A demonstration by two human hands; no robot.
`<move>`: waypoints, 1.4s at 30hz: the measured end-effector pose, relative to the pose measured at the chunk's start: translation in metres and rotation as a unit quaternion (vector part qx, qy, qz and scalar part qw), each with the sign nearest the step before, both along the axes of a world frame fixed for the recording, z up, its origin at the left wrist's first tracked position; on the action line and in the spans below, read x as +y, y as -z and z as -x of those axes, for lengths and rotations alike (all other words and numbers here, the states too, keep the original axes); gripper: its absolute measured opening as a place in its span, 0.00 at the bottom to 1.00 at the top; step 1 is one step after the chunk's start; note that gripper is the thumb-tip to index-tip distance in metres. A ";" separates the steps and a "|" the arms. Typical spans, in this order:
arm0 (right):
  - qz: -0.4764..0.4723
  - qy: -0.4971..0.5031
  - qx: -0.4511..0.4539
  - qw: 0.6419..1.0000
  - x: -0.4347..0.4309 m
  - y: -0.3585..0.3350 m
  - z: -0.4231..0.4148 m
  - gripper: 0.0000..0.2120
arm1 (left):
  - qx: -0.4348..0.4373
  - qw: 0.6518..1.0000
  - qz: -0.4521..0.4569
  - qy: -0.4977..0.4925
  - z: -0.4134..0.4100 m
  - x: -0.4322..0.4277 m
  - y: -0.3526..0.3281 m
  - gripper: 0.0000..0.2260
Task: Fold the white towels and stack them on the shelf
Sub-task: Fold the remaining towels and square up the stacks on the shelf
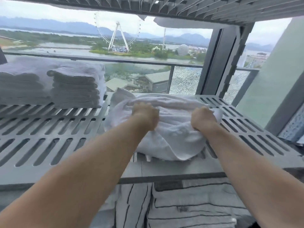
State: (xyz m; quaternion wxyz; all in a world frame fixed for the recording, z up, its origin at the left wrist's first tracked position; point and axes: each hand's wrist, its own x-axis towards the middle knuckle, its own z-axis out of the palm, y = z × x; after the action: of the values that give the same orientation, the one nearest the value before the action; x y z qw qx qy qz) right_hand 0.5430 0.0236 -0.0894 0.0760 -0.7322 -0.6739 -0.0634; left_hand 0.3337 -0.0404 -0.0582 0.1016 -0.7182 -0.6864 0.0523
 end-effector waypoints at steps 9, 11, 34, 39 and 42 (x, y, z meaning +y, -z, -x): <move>-0.006 0.091 0.033 0.995 -0.089 0.002 -0.023 0.26 | -0.203 0.966 0.008 0.163 0.001 -0.063 0.022 0.12; -0.017 0.084 0.093 0.992 -0.103 0.003 -0.027 0.28 | -0.195 0.966 0.009 0.167 0.009 -0.075 0.017 0.12; -0.081 -0.411 0.193 0.887 -0.196 0.026 0.073 0.11 | -0.293 0.955 -0.015 0.039 0.074 -0.203 0.034 0.22; -0.104 -0.432 0.185 0.877 -0.200 0.027 0.093 0.13 | -0.260 0.964 -0.035 0.033 0.085 -0.221 0.040 0.34; -0.096 -0.443 0.175 0.874 -0.197 0.028 0.106 0.13 | -0.181 0.983 -0.005 0.032 0.089 -0.229 0.045 0.43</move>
State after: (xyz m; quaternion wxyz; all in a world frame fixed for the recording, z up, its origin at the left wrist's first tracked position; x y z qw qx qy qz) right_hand 0.4369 -0.1733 -0.1178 0.2829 -0.3448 -0.8940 0.0417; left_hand 0.2445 -0.2692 -0.1031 -0.0186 -0.7371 -0.6701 -0.0854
